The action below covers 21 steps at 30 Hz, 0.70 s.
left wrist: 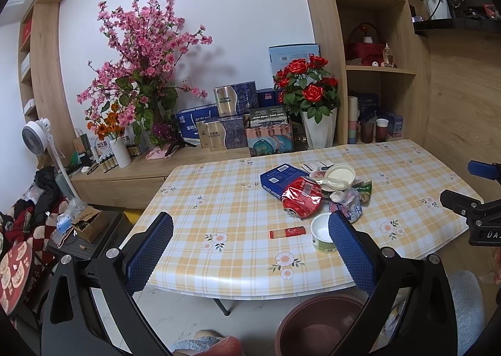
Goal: Collect trash
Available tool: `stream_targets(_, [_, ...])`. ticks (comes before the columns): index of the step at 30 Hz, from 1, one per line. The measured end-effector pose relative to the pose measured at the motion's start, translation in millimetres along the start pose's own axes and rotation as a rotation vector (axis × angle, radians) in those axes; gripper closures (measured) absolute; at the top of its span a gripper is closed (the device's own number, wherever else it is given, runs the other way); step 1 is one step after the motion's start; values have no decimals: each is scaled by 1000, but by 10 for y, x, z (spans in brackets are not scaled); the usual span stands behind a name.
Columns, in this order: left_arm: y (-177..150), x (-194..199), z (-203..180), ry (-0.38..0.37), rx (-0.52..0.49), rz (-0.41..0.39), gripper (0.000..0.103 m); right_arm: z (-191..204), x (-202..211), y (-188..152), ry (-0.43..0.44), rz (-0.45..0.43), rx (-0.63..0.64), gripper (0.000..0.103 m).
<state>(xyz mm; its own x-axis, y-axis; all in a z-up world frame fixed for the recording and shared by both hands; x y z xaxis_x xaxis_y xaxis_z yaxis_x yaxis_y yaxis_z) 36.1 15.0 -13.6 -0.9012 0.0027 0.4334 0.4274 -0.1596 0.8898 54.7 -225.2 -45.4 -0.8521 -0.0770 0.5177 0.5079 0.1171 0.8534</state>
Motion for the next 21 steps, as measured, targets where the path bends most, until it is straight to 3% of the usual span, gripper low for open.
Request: stream_targets(21, [-63, -55, -17, -26, 31, 5, 6, -34, -35, -60, -5, 5, 0, 6])
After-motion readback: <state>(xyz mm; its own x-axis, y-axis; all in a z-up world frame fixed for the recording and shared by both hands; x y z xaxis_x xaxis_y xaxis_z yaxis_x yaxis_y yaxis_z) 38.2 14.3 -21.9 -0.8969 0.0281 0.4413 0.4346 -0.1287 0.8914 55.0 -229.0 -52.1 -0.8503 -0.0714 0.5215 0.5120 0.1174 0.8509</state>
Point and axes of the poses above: each gripper's, at about its wrist camera, not at the fingertips, and x roughly against the way its jaws point, z to its left, y to its top, the point moved 4 cm from there along -x, roughly the way its jaws point, and after that the axes turned 3 degrees about -y, right-handed, at the moved point
